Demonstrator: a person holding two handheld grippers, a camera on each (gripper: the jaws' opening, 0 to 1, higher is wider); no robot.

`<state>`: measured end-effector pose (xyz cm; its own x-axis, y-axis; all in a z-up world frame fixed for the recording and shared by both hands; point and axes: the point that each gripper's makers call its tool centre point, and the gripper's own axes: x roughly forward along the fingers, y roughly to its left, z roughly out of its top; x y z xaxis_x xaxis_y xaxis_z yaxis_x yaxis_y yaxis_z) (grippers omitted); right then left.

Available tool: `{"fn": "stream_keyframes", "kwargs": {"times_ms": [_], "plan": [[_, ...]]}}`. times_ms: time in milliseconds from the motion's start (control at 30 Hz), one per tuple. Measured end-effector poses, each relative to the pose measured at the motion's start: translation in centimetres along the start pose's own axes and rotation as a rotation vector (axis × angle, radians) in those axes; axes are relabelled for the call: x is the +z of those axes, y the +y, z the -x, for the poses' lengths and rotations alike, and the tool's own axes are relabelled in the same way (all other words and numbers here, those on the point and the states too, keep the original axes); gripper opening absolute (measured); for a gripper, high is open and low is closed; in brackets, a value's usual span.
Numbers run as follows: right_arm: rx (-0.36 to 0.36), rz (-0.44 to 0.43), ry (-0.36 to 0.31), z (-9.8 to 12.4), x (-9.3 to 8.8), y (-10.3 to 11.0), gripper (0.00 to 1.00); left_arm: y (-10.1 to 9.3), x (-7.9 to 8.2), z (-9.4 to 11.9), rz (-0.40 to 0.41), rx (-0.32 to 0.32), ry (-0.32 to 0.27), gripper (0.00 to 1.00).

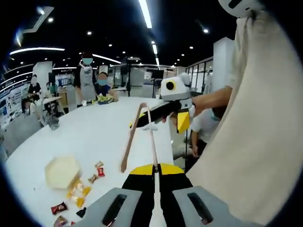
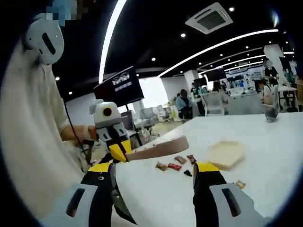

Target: Place the target food into the container with the food tongs after gripping and lifting it, then release it inside without dropping or visibly crushing the food.

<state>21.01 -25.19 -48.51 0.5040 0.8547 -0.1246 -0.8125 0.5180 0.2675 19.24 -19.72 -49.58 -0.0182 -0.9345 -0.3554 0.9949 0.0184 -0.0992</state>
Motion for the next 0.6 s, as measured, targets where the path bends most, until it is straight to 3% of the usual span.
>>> {"fn": "stream_keyframes", "kwargs": {"times_ms": [233, 600], "plan": [[0.079, 0.01, 0.01, -0.6, 0.9, 1.2, 0.7, -1.4, 1.5, 0.1, -0.018, -0.052, -0.022, 0.0], [0.178, 0.026, 0.005, -1.3, 2.5, 2.9, 0.7, -2.8, 2.7, -0.1, -0.036, -0.108, -0.036, 0.0]]}}
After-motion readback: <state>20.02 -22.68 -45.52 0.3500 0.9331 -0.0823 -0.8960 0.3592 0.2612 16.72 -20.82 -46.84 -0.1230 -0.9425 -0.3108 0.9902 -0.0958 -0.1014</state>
